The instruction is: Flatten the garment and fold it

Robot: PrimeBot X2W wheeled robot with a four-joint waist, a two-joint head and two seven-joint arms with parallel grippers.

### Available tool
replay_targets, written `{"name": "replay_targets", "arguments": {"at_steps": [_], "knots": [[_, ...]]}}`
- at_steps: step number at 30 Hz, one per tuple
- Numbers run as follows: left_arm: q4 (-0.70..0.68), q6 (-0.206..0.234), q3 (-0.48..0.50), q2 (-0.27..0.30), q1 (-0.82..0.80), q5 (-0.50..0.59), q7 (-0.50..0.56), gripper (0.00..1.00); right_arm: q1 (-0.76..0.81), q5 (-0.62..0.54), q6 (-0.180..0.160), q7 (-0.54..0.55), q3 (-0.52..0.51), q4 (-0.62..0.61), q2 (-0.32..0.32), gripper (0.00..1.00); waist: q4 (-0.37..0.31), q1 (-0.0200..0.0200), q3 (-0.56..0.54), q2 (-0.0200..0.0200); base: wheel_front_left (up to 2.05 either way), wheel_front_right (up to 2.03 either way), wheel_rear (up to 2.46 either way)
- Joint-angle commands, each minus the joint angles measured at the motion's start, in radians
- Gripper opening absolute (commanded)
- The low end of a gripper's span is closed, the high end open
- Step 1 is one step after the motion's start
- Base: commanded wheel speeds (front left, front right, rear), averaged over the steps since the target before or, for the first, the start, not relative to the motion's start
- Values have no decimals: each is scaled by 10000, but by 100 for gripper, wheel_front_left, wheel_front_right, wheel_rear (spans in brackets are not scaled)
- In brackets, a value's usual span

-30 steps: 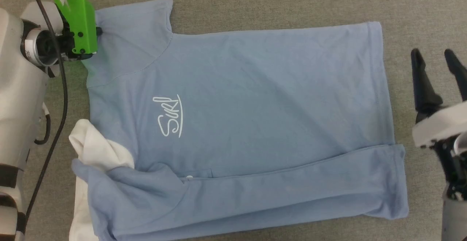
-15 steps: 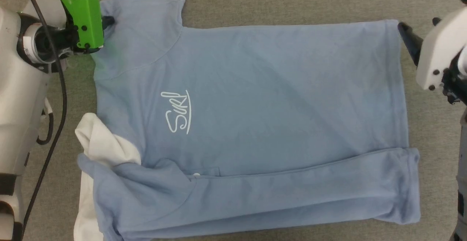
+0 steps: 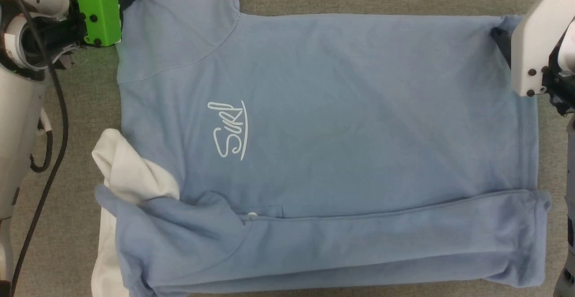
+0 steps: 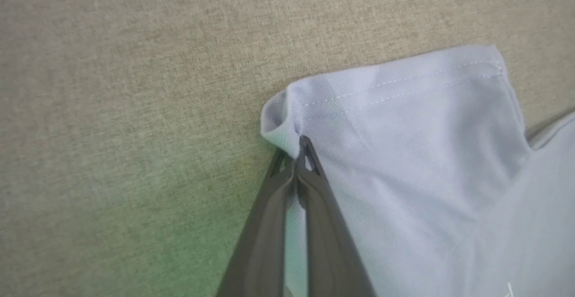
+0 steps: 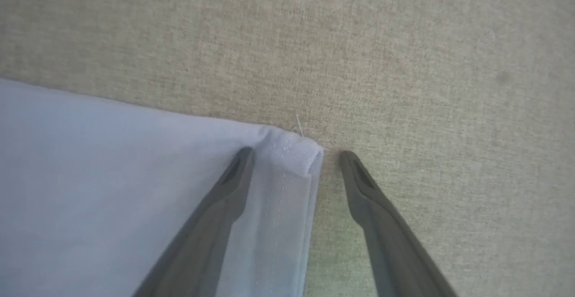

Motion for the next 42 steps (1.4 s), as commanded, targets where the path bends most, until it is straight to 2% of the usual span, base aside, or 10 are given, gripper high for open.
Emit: {"name": "replay_targets", "arguments": {"at_steps": [1, 4, 5, 6, 10, 15, 21, 25, 33, 42], "knots": [[-41, 92, 9, 101, 211, -133, 44, 0, 144, 43, -11, 65, 195, 336, 219, 100, 64, 0, 84, 46, 0, 0, 0], [-213, 139, 16, 171, 318, -155, 68, 0, 342, 145, -11, 419, 273, 542, 305, 97, 84, 0, 81, 46, 0, 0, 0], [-248, 149, 17, 182, 350, -163, 67, 0, 377, 175, -11, 516, 217, 560, 341, 26, 88, 0, 57, 46, 0, 0, 0], [-288, 159, 19, 199, 386, -169, 62, 0, 404, 171, -11, 613, 166, 541, 353, 0, 89, 0, 19, 46, 0, 0, 0], [-414, 165, 37, 212, 511, -240, 27, 0, 384, 146, -11, 650, 9, 302, 285, 0, 86, 0, -236, 46, 0, 0, 0], [-582, 94, 155, 180, 671, -420, -167, 0, 339, 365, -11, 28, -150, 65, 183, 0, 113, 0, -904, 46, 0, 0, 0], [-887, -135, 136, -80, 1098, -619, -600, 0, 929, 771, -11, -937, -502, -21, -371, 0, 371, 0, -2192, 46, 0, 0, 0], [-1157, -63, 233, -152, 1579, -797, -850, 0, 1617, 1230, -11, -1393, -784, -15, -627, 0, 465, 0, -3108, 46, 0, 0, 0], [-2082, 532, 335, 149, 3095, -901, -1036, 0, 3419, 1995, -11, -2184, -1022, 5, -985, 0, 590, 0, -4637, 46, 0, 0, 0], [-3242, 1448, 603, 486, 5144, -1153, -1270, 0, 5131, 2684, -11, -2788, -1041, 44, -943, 0, 815, 0, -5293, 46, 0, 0, 0]]}}
